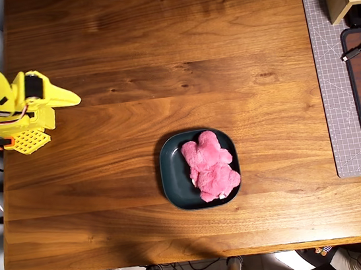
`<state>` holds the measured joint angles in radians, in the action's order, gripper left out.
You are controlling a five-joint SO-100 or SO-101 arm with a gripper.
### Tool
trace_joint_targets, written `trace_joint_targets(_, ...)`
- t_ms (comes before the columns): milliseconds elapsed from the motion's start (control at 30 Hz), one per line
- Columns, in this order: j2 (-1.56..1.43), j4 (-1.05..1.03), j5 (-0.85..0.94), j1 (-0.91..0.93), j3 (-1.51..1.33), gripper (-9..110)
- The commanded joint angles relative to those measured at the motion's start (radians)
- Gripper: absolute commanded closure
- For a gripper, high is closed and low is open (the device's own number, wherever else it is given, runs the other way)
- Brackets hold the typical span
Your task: Grasp a strawberry bear and put it in the bin.
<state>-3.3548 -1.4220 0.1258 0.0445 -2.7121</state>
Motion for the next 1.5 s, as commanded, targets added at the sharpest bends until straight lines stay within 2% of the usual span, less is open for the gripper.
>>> trace_joint_targets(0, -0.028, 0.026, -0.012, 0.032, -0.02, 101)
trace_joint_targets(267, -0.028, 0.172, -0.012, -0.018, -0.351, 99)
trace_joint_targets(1467, -0.028, 0.164, -0.012, -0.02, -0.348, 101)
